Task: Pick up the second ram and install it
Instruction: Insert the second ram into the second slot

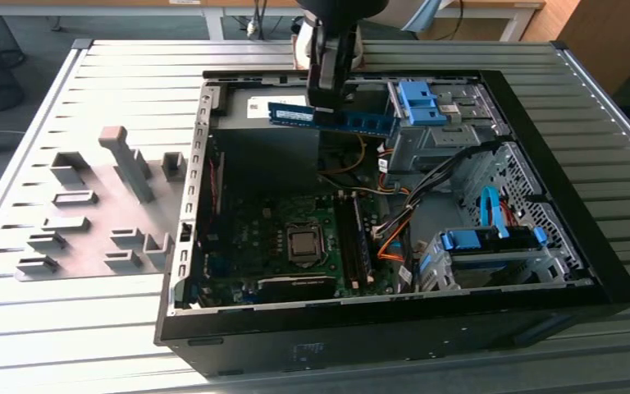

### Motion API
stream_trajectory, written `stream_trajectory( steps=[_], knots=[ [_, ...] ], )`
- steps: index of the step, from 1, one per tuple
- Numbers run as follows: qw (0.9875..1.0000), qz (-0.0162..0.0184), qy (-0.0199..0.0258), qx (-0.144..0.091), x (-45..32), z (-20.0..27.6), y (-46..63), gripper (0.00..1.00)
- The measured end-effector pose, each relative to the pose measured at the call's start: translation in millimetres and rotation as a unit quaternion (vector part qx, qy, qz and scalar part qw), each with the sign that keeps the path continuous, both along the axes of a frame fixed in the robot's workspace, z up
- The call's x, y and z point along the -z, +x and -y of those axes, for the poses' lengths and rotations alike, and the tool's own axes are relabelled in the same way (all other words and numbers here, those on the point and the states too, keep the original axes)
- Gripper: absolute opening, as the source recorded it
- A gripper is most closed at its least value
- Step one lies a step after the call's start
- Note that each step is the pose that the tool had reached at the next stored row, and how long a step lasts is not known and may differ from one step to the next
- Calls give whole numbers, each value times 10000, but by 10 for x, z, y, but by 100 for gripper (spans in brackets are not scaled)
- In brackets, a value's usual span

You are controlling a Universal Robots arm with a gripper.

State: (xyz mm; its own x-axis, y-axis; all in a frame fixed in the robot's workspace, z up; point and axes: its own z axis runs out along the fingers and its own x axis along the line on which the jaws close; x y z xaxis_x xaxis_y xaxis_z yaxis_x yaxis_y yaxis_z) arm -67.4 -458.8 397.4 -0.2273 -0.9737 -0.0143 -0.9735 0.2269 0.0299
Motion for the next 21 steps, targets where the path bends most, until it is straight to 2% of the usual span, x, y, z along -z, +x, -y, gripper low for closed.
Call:
stream_trajectory(
  steps=[21],
  knots=[
    [9989, 0, 0, 458, 9, 0, 0, 14]
  ],
)
